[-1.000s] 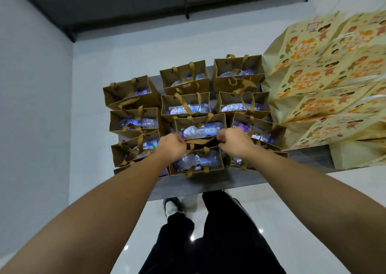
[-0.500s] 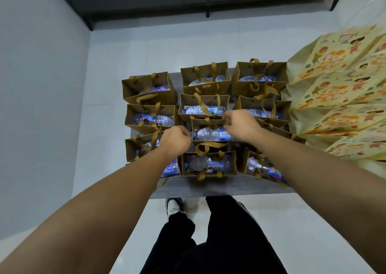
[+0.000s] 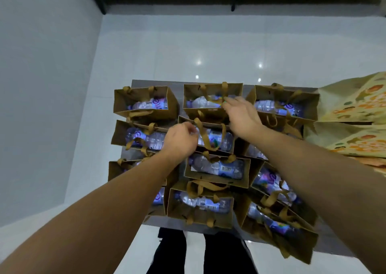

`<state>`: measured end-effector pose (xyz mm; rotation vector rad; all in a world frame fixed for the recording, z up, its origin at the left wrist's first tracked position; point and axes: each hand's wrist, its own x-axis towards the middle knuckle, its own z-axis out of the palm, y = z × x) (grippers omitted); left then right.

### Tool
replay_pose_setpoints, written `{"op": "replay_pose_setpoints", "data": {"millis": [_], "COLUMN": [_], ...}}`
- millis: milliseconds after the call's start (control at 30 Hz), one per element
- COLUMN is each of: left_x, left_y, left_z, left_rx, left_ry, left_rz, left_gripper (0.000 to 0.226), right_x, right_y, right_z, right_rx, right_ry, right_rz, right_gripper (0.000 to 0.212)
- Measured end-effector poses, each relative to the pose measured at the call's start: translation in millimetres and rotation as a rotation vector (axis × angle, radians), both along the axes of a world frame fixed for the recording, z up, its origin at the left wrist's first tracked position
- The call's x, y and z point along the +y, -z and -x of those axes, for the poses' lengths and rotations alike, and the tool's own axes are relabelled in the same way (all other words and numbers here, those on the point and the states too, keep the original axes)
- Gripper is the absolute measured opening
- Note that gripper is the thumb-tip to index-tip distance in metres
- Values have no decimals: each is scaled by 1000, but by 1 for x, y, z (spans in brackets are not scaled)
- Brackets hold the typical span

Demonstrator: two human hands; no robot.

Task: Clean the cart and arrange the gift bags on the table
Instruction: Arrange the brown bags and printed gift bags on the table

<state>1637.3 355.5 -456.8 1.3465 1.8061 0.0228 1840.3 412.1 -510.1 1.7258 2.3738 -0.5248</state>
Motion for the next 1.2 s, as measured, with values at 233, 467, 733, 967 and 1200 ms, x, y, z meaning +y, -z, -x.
{"op": "replay_pose_setpoints", "data": {"millis": [233,467,733,967,1200], "left_x": [6,6,0,19,24], "left_y": [20,33,14,-59,-171], "left_z": [-3,-1,-7,-14,-8], "left_rx": [26,88,36,61,30], "left_ry": [-50,-58,-65,-18,-50], "left_rz": [-57,-45,-49,-180,-454], "left_gripper": [24,19,22,17,61], "right_x": [46,49,32,46,18], "right_y": [22,32,-4,-108,-261], "right_z": [13,15,24,38,54], "right_rx": [-138,-34,437,689,718], "right_ry": [-151,-69,348,583,386], "right_rz": [133,66,-24,-20,-202], "right_gripper": [89,23,25,33,29]}}
